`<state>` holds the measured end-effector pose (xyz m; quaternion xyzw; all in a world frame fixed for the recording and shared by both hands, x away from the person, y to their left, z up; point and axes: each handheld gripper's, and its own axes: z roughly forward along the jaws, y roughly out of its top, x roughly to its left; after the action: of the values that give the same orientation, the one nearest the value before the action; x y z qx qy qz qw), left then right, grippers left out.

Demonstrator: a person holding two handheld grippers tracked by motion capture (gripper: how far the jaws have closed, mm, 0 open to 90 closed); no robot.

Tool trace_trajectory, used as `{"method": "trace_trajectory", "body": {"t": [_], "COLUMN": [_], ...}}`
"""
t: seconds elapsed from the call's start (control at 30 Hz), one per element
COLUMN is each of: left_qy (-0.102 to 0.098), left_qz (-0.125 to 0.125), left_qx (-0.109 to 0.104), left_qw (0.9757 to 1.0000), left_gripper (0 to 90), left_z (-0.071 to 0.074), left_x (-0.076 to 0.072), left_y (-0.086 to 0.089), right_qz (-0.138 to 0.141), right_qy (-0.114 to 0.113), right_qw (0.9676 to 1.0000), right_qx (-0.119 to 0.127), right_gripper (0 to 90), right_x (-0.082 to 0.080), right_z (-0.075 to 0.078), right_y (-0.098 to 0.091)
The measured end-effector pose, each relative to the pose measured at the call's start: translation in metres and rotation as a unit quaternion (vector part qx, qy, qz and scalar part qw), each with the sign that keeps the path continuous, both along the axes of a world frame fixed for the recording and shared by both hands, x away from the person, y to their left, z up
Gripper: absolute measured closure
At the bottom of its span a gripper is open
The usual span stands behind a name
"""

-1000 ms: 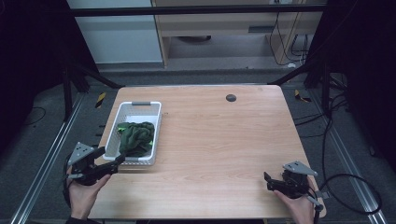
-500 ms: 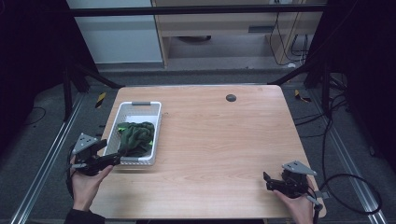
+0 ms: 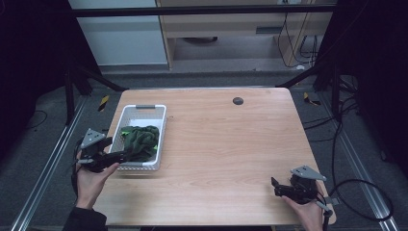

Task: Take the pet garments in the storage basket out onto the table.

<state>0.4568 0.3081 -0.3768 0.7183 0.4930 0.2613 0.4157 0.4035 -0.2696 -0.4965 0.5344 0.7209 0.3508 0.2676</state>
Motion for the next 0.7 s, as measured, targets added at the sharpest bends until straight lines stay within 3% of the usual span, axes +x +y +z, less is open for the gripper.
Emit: {"method": "trace_trajectory", "body": {"t": [0.33,0.7], "left_qy": [0.009,0.030], "left_qz": [-0.006,-0.008], "left_qx": [0.020,0.027], "left_qw": [0.9998,0.9992], "left_gripper": [13.8,13.0], "left_z": [0.011,0.010], "left_x": [0.017,0.031], "left_y": [-0.005,-0.008], "right_qz": [0.003,0.005], "right_qy": [0.003,0.006], "right_qw": [1.0000,1.0000], "right_qx": [-0.001,-0.002], "right_gripper": [8.8,8.9], "right_x": [0.000,0.001], "right_z": [0.000,-0.001], "right_y": [0.000,0.000]}}
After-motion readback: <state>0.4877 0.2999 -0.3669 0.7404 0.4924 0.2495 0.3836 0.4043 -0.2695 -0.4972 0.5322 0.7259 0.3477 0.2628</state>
